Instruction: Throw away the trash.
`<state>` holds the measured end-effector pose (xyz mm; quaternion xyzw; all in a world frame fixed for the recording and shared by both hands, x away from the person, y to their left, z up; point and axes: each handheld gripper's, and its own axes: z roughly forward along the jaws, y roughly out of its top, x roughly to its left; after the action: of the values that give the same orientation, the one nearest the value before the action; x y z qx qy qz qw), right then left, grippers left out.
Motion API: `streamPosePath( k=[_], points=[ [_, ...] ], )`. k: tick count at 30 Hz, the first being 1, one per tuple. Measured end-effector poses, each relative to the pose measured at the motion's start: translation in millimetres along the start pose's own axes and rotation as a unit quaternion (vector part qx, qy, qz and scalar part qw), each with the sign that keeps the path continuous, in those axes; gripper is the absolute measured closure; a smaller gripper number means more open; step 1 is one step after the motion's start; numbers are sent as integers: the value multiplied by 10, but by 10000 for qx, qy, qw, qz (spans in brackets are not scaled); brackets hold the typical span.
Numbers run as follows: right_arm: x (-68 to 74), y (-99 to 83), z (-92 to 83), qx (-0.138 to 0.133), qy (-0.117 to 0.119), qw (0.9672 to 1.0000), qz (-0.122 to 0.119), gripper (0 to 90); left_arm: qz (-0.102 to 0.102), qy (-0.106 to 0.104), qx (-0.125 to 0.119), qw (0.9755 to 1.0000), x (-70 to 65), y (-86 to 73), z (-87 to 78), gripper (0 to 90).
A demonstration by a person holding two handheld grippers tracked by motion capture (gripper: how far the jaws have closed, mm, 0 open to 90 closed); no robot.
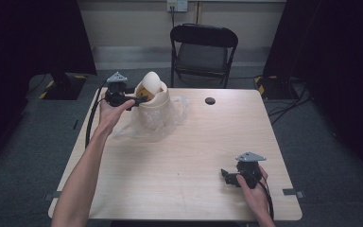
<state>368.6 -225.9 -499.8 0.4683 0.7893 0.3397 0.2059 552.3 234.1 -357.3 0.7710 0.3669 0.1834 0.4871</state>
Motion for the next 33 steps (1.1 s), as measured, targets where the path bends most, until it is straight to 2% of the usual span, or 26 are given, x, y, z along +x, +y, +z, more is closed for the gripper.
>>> streamPosePath(
  k=[6,9,10,11,15,18,21,23,25,26,27,30,31,33],
  points=[
    [0,0,-1,5,1,10000,7,108,-121,-146,-161,9997,-38,-61,-97,166],
    [0,0,-1,5,2,10000,7,108,-99,-110,-146,9998,-45,-99,-153,160],
    [-1,0,0,1,2,10000,-1,108,-164,-138,-200,9996,-47,-111,-167,160],
    [-1,0,0,1,2,10000,-1,108,-88,-72,-163,9998,-45,-137,-207,159],
    [0,0,-1,4,2,10000,6,108,-143,-122,-61,9998,-36,-171,-244,160],
    [0,0,0,5,2,10000,8,108,-169,-109,-155,9997,-61,-199,-313,160],
    [0,0,0,0,2,10000,1,108,-300,-187,-311,9989,-108,-247,-400,160],
    [0,0,0,3,1,10000,6,108,-235,-98,-260,9993,-146,-284,-438,161],
    [0,0,0,-1,-1,10000,1,108,-249,-133,-223,9994,-172,-333,-485,168],
    [0,0,0,-4,-2,10000,-4,108,-275,-140,-350,9989,-205,-392,-544,181],
    [0,0,0,-4,-2,10000,-4,108,-275,-140,-350,9989,-205,-392,-544,195],
    [0,0,0,-3,-1,10000,-3,108,-193,-173,-143,9996,-248,-428,-618,175],
    [1,0,0,-3,-2,10000,-3,108,-201,-193,-155,9995,-263,-443,-646,164],
    [1,0,0,-1,-1,10000,2,108,-142,-78,-301,9994,-306,-484,-705,173]
  ],
)
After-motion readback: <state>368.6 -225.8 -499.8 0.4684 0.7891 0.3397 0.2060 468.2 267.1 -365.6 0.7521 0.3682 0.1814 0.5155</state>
